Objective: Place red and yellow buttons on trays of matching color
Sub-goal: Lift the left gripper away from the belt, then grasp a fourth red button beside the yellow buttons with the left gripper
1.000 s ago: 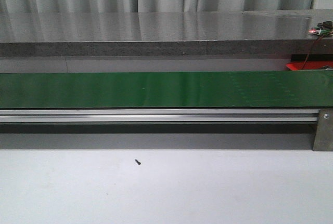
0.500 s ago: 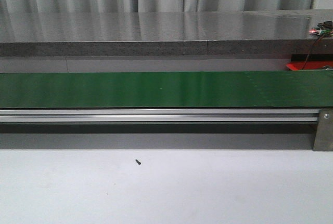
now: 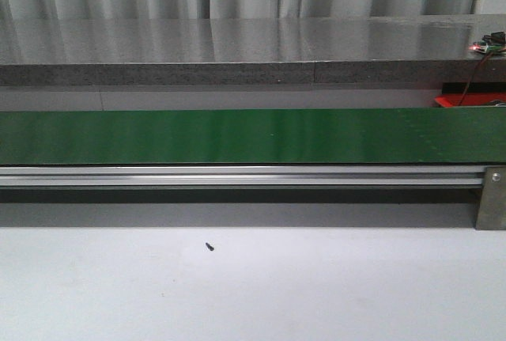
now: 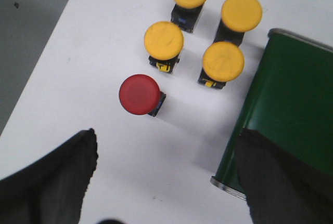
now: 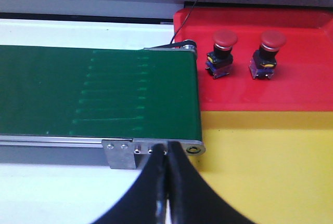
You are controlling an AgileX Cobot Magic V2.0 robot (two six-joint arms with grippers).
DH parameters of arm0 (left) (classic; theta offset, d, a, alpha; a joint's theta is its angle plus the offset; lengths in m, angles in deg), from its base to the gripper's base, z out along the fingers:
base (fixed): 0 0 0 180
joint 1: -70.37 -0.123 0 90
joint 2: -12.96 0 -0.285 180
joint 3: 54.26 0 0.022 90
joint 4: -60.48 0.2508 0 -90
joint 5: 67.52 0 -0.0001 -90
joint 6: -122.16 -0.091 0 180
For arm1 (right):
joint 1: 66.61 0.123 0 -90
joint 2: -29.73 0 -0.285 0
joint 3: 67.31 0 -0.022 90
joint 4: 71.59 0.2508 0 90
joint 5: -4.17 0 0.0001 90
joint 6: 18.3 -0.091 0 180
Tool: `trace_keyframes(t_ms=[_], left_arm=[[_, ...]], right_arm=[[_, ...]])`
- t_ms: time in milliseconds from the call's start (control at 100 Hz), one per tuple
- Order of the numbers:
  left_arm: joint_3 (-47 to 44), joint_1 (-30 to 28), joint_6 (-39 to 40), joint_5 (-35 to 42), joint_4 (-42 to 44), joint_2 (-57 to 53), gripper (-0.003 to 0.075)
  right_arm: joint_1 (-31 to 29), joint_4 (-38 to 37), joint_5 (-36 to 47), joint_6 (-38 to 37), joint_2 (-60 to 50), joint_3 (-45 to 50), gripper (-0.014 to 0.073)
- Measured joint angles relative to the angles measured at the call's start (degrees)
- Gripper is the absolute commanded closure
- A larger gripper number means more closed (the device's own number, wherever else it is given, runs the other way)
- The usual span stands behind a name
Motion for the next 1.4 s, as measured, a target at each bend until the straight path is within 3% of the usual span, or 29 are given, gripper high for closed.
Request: trace_keyframes(t_ms=[430,1290,1400], left_arm=[[-0.1,-0.61,-1.01,4.0,-0.25,10.72,0.0185],[-0.1,-0.61,-1.01,11.66,1.74,17.76,0.0185],[-0.1,-0.61,-1.01,12.3,1.74,18.69,0.022]], right_arm=[[0.0,0.0,0.0,0.0,0.0,0.0,0.0651],[0.0,0.0,0.0,0.0,0.0,0.0,0.0651],[0.0,0.0,0.0,0.0,0.0,0.0,0.0651]])
